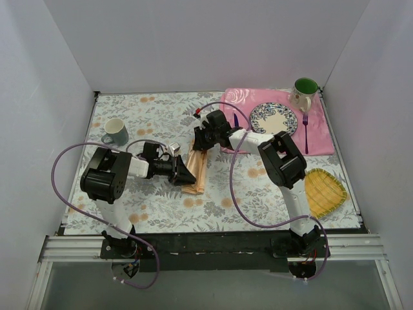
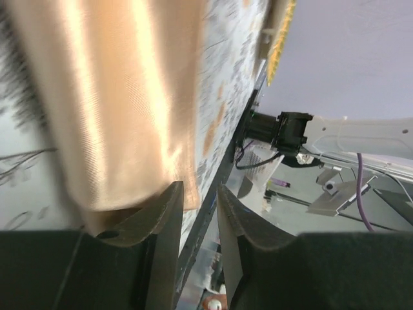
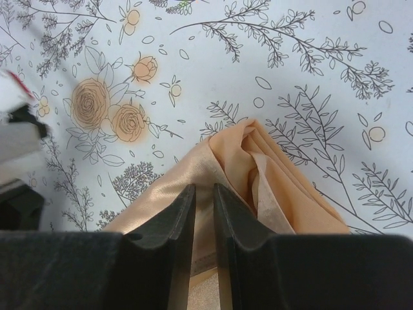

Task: Fold the napkin into a case and place the utensils inside
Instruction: Smooth out the smaller rectangle-folded napkin at the center of the board.

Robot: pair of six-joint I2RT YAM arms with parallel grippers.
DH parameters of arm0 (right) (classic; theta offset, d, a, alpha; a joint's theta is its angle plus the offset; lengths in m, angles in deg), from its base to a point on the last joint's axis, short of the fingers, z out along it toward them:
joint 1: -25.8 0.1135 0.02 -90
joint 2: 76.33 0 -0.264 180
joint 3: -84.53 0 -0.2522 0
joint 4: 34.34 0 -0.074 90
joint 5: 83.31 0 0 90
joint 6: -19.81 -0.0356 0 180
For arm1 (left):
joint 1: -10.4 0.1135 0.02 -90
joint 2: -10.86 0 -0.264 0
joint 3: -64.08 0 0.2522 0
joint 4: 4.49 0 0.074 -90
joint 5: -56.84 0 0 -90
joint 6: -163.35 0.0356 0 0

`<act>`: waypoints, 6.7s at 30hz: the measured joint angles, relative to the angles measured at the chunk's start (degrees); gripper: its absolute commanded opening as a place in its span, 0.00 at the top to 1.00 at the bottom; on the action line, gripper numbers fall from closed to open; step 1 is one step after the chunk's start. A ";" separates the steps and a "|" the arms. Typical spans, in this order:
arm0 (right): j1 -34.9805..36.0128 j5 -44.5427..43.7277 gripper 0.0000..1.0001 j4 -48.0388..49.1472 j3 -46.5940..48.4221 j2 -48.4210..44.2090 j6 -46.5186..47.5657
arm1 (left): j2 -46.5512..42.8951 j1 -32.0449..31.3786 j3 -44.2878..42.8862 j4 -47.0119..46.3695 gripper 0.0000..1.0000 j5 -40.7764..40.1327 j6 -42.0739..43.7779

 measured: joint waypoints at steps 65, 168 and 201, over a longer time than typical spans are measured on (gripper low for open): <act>6.25 -28.37 0.32 -16.00 11.80 2.43 31.82 | 6.19 -0.92 -5.97 -10.95 0.79 -12.28 -9.09; -3.78 9.35 0.46 -22.23 14.93 1.81 13.84 | 4.81 -1.29 -6.45 -7.02 0.82 -14.80 -7.32; -8.87 36.72 0.01 22.64 2.25 10.73 -38.71 | 4.68 -1.31 -6.36 -6.88 0.82 -14.88 -6.49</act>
